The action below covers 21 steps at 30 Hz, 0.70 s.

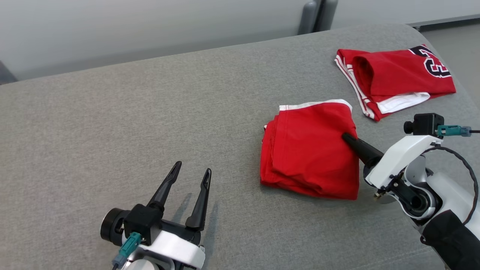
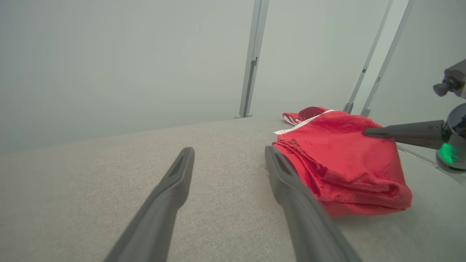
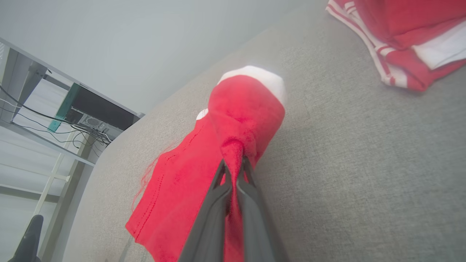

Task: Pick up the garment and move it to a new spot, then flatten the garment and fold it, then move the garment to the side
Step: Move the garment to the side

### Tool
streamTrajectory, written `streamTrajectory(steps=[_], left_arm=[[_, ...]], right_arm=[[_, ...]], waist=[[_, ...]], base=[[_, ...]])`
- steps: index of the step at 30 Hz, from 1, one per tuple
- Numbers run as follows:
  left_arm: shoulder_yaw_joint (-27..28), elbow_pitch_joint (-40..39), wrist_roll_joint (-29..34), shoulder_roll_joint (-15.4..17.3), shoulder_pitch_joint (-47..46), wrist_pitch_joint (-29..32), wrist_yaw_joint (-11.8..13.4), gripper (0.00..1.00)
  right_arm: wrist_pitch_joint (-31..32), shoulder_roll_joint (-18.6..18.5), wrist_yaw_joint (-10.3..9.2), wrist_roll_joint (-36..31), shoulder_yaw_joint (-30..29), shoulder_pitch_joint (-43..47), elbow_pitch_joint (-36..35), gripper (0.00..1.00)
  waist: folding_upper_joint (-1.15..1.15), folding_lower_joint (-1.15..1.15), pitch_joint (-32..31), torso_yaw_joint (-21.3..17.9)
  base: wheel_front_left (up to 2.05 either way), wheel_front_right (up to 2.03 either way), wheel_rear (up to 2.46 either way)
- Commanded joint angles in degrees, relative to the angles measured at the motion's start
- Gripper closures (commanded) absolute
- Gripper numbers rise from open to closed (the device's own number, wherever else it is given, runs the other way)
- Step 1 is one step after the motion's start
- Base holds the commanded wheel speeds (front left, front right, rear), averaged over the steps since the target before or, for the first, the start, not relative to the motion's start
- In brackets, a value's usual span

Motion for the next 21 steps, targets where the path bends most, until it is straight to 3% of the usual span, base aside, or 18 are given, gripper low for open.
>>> streamTrajectory(steps=[1,8,21], left_arm=[[1.9,-1.3,0.9,0.2,-2.4,-0.6,-0.6,0.0],[1.2,-1.2,1.8,0.6,-4.1,-0.6,-1.0,0.0],[-0.3,-2.0,3.1,1.7,-7.6,0.0,-1.2,0.0]], right_arm=[[-1.5,-1.0,0.25,0.1,0.9,-1.6,-1.2,1.0],[-5.7,-1.3,0.25,-1.5,3.0,-8.6,2.2,1.0],[-12.5,-5.3,0.25,0.6,1.3,-24.7,6.1,1.0]], waist=[[0.0,0.0,0.7,-2.1],[0.0,0.0,4.2,-4.2],[0.0,0.0,13.5,0.1]], base=[[0.0,0.0,0.0],[0.0,0.0,0.0],[0.0,0.0,0.0]])
